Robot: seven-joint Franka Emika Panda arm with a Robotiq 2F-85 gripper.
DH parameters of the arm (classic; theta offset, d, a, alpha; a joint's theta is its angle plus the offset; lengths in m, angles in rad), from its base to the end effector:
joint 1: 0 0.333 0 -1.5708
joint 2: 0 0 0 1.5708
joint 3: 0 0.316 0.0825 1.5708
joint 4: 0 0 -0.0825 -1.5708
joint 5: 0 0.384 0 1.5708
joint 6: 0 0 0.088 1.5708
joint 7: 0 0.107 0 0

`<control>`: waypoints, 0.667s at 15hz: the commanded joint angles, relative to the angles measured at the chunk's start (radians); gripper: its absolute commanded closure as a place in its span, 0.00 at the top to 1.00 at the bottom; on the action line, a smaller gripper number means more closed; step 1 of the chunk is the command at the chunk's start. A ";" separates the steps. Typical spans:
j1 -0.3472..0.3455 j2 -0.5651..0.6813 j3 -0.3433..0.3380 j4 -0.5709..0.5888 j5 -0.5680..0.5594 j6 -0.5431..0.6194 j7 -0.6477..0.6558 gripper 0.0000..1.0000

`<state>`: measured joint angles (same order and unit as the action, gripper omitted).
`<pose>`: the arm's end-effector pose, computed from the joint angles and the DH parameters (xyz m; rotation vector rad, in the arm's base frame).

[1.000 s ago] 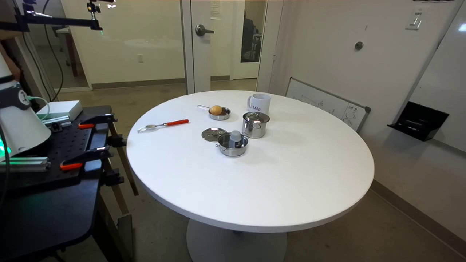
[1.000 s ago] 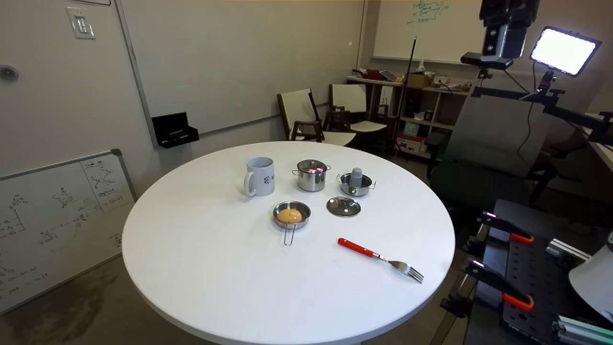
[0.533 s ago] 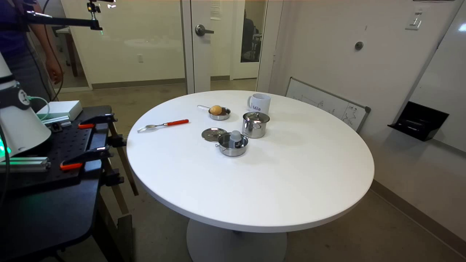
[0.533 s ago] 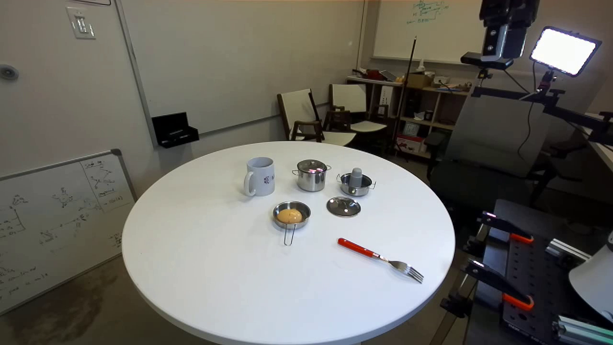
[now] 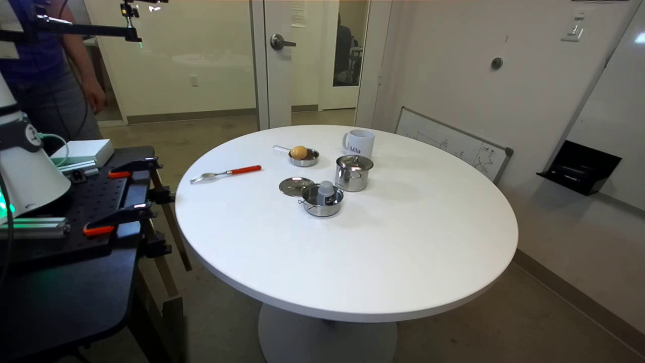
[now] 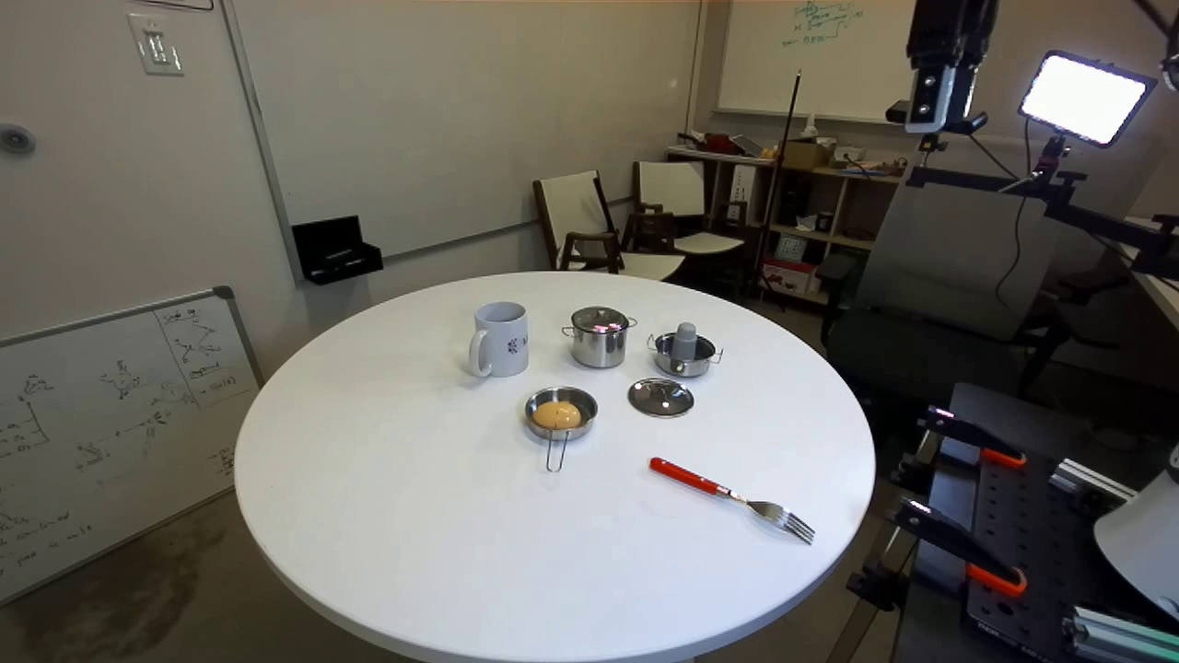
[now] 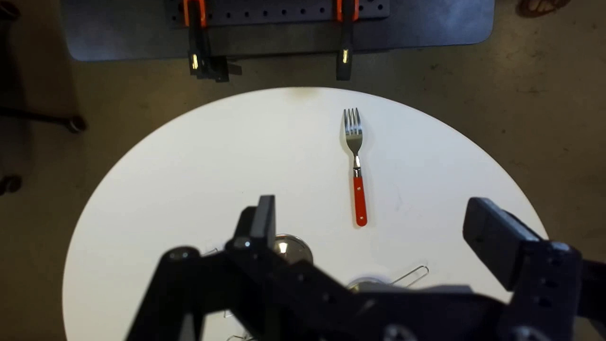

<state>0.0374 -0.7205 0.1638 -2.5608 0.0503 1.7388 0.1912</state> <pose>0.3158 0.0724 0.4834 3.0608 -0.0722 -0.1463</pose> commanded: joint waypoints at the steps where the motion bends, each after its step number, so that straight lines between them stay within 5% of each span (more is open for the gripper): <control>1: 0.035 0.167 -0.041 0.068 -0.044 0.100 -0.170 1.00; 5: 0.028 0.324 -0.093 0.124 -0.065 0.249 -0.310 1.00; 10: 0.007 0.460 -0.146 0.182 0.003 0.316 -0.270 1.00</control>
<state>0.0470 -0.3450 0.0438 -2.4372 0.0062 2.0464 -0.0922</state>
